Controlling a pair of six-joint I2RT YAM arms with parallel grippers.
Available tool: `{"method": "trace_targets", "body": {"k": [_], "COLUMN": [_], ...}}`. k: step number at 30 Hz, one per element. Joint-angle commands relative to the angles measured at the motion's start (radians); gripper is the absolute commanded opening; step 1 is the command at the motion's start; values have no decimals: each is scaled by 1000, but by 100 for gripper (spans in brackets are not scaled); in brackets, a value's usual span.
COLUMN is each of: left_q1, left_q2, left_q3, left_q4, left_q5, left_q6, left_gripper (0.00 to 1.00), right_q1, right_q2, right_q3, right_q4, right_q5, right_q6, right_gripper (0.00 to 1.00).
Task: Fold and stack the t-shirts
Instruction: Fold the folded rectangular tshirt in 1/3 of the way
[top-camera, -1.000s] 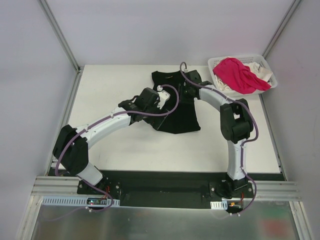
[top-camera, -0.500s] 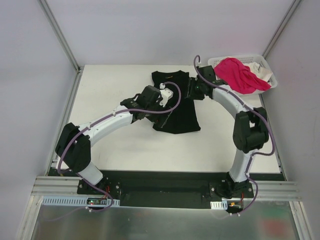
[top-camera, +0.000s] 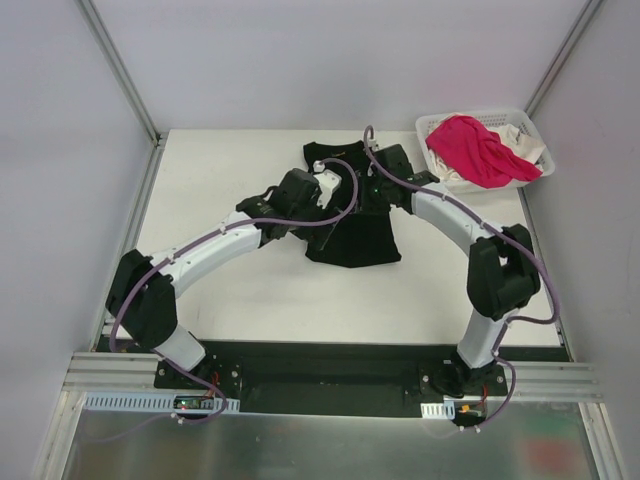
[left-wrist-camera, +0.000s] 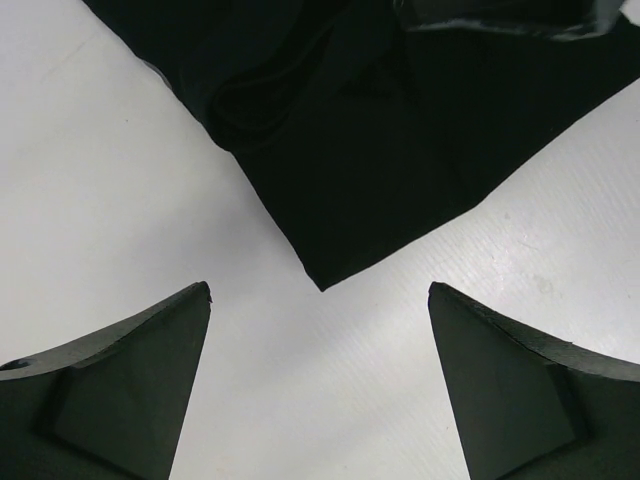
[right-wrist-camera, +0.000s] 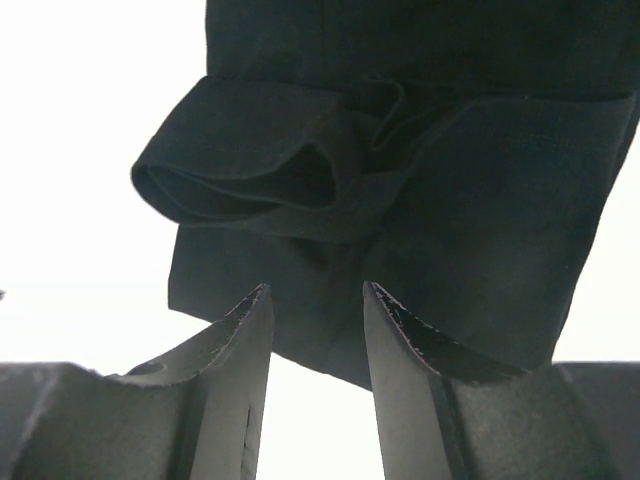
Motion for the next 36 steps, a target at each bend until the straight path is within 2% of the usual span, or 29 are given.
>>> {"method": "trace_targets", "body": {"k": [1, 19, 26, 29, 30, 31, 36], "left_q1": [-9, -9, -9, -9, -9, -9, -9], "left_q2": [-80, -115, -115, -113, -113, -115, -118], "left_q3": [34, -31, -37, -35, -37, -38, -42], "left_q4": [21, 57, 57, 57, 57, 56, 57], "left_q5": [-47, -58, -64, -65, -65, -65, -68], "left_q6": [-26, -28, -23, -22, -22, -22, -19], "left_gripper": [90, 90, 90, 90, 90, 90, 90], "right_q1": [5, 11, 14, 14, 14, 14, 2], "right_q2": [70, 258, 298, 313, 314, 316, 348], "right_q3": [58, 253, 262, 270, 273, 275, 343], "right_q4": [20, -31, -15, -1, 0, 3, -17], "right_q5": [-17, -34, -26, -20, -11, -8, 6], "right_q6": [8, -10, -10, -12, -13, -13, -26], "right_gripper": [44, 47, 47, 28, 4, 1, 1]}}
